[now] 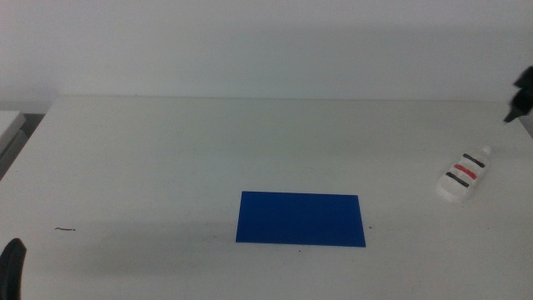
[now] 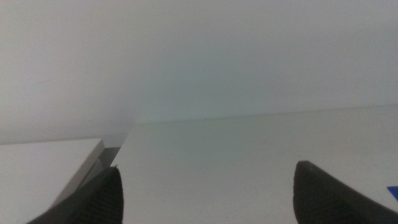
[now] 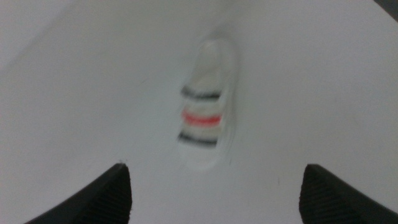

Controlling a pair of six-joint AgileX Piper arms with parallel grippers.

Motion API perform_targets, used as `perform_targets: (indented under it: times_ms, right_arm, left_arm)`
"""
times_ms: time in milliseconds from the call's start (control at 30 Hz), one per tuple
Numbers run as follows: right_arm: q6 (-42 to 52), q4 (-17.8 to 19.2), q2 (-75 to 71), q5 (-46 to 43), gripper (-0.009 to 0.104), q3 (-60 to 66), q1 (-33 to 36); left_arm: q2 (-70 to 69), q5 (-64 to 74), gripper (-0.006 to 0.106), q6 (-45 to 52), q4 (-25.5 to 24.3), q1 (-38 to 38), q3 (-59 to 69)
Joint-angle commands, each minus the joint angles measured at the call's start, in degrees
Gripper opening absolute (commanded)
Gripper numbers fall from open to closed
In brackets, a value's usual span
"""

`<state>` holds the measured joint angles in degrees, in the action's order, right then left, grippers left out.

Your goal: Use one arm to grab the shoe from the table and place it on the mat.

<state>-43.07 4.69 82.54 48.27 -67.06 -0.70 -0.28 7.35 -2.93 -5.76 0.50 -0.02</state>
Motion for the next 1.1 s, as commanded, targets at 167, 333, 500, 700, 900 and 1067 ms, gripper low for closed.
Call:
perform_targets:
  times_ms: [167,333,500,700,900,1067]
  right_arm:
    - [-10.0,6.9,19.7,-1.5,0.093,-9.0,0.1]
    - [-10.1,7.6,27.2,-1.9,0.093,-13.3,0.7]
    - [-11.3,7.8,30.7,-5.4,0.090,-14.6,0.7]
    - [-12.4,7.8,33.9,-6.5,0.070,-14.6,0.7]
    - [-12.7,8.0,33.3,-5.9,0.026,-14.7,1.4]
    - [-19.6,11.9,27.4,-1.2,0.022,-14.7,8.8]
  left_arm:
    - [0.3,-0.7,0.094,-0.2,0.2,0.0,0.0]
    - [0.3,-0.7,0.094,-0.2,0.2,0.0,0.0]
    - [0.3,-0.7,0.094,-0.2,0.2,0.0,0.0]
    - [0.3,-0.7,0.094,-0.2,0.2,0.0,0.0]
    - [0.3,-0.7,0.094,-0.2,0.2,0.0,0.0]
    - [0.3,-0.7,0.094,-0.2,0.2,0.0,0.0]
